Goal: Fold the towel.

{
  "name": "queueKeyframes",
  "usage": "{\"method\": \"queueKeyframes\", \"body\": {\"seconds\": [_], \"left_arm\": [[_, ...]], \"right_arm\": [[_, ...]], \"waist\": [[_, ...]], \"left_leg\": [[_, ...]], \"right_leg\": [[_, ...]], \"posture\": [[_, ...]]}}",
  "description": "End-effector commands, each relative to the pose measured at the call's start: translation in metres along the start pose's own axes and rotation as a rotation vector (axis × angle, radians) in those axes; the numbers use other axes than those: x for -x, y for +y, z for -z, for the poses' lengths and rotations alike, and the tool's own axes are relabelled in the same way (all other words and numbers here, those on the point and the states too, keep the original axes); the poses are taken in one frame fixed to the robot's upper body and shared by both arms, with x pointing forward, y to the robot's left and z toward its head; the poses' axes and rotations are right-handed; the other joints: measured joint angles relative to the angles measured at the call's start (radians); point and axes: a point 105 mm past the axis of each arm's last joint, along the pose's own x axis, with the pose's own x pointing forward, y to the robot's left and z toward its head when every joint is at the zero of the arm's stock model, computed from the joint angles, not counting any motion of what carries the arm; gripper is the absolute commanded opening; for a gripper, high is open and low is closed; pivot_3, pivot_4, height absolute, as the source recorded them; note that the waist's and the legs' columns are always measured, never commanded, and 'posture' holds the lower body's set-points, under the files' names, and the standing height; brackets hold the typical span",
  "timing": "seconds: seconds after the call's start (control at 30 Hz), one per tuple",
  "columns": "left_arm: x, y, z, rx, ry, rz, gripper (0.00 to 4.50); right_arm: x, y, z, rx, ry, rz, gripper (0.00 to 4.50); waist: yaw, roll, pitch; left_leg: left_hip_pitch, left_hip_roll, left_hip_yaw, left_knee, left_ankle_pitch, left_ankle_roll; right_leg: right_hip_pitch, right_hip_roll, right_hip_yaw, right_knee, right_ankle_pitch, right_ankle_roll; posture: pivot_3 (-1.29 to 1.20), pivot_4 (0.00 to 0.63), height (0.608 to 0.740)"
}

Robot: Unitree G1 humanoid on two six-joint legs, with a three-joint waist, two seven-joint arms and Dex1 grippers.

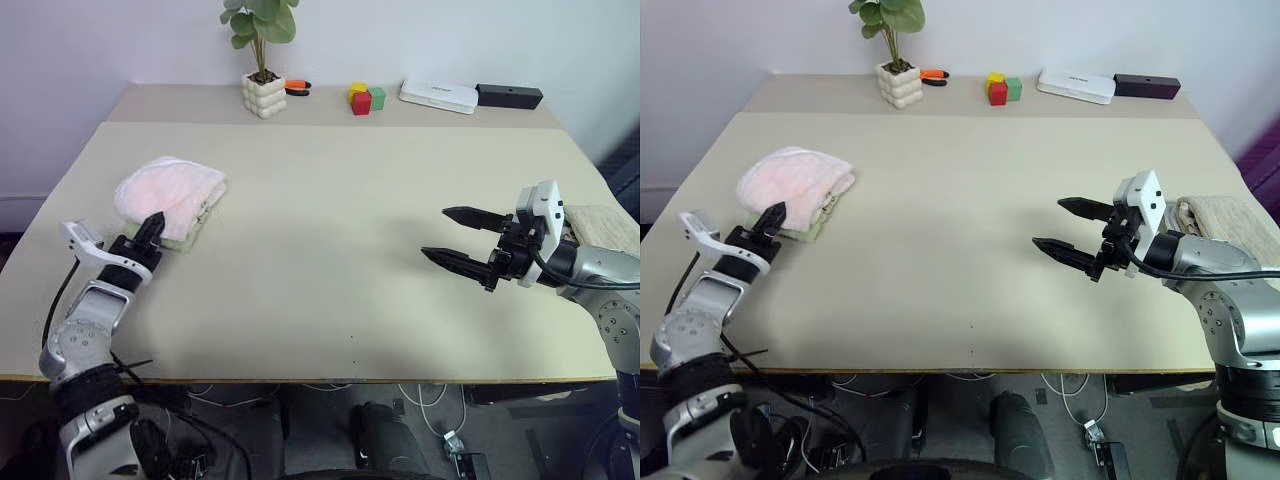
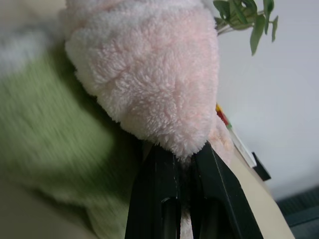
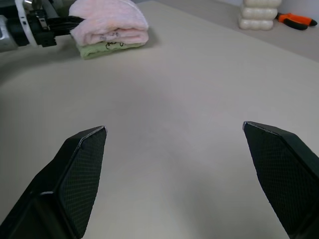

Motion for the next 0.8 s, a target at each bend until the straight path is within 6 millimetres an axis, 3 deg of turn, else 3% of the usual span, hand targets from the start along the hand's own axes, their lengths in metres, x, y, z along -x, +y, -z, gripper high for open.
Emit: {"method": "queueKeyframes", "body": {"seconds": [0.03, 0.1, 0.2, 0.4, 0.43, 0.63, 0.8], "left_arm": [[0.000, -0.015, -0.012, -0.011, -0.054, 0.022, 0.06], [0.000, -0.015, -0.015, 0.006, -0.073, 0.014, 0.06], [0.002, -0.010, -0.020, -0.008, -0.105, -0.016, 1.11], [0.008, -0.007, -0.031, -0.034, -0.197, -0.031, 4.16], [0.009, -0.007, -0.034, -0.040, -0.217, -0.032, 4.47], [0.021, -0.023, -0.033, 0.072, -0.254, 0.044, 4.47], [0.049, -0.024, -0.029, 0.099, -0.259, 0.020, 4.47]], "right_arm": [[-0.002, 0.000, -0.010, 0.051, -0.025, -0.006, 4.50], [-0.003, -0.001, -0.010, 0.054, -0.025, -0.007, 4.50], [-0.003, -0.002, -0.010, 0.059, -0.021, -0.008, 4.50], [-0.001, -0.003, -0.009, 0.064, -0.012, -0.003, 4.50], [-0.001, -0.003, -0.009, 0.064, -0.012, -0.003, 4.50], [-0.001, -0.002, -0.008, 0.063, -0.009, -0.004, 4.50], [-0.001, -0.002, -0.005, 0.061, -0.005, -0.003, 4.50]], "waist": [[0.001, 0.000, 0.000], [0.000, 0.000, 0.000], [0.000, 0.000, 0.000], [0.001, 0.000, 0.000], [0.001, 0.000, 0.000], [0.001, 0.000, 0.000], [-0.003, 0.000, 0.000]], "left_leg": [[0.000, 0.000, 0.000, 0.000, 0.000, 0.000], [0.000, 0.000, 0.000, 0.000, 0.000, 0.000], [0.000, 0.000, 0.000, 0.000, 0.000, 0.000], [0.000, 0.000, 0.000, 0.000, 0.000, 0.000], [0.000, 0.000, 0.000, 0.000, 0.000, 0.000], [0.000, 0.000, 0.000, 0.000, 0.000, 0.000], [0.000, 0.000, 0.001, 0.000, 0.000, 0.000]], "right_leg": [[0.000, 0.000, 0.000, 0.000, 0.000, 0.000], [0.000, 0.000, 0.000, 0.000, 0.000, 0.000], [0.000, 0.000, 0.000, 0.000, 0.000, 0.000], [0.000, 0.000, 0.000, 0.000, -0.001, -0.001], [0.000, 0.000, 0.000, 0.000, -0.001, -0.002], [0.000, 0.000, 0.001, -0.001, -0.001, -0.003], [0.000, 0.000, 0.001, -0.001, -0.002, -0.003]], "posture": [[0.00, 0.150, 0.740], [0.00, 0.150, 0.740], [0.00, 0.150, 0.740], [0.00, 0.150, 0.740], [0.00, 0.150, 0.740], [0.00, 0.150, 0.740], [0.00, 0.150, 0.740]]}}
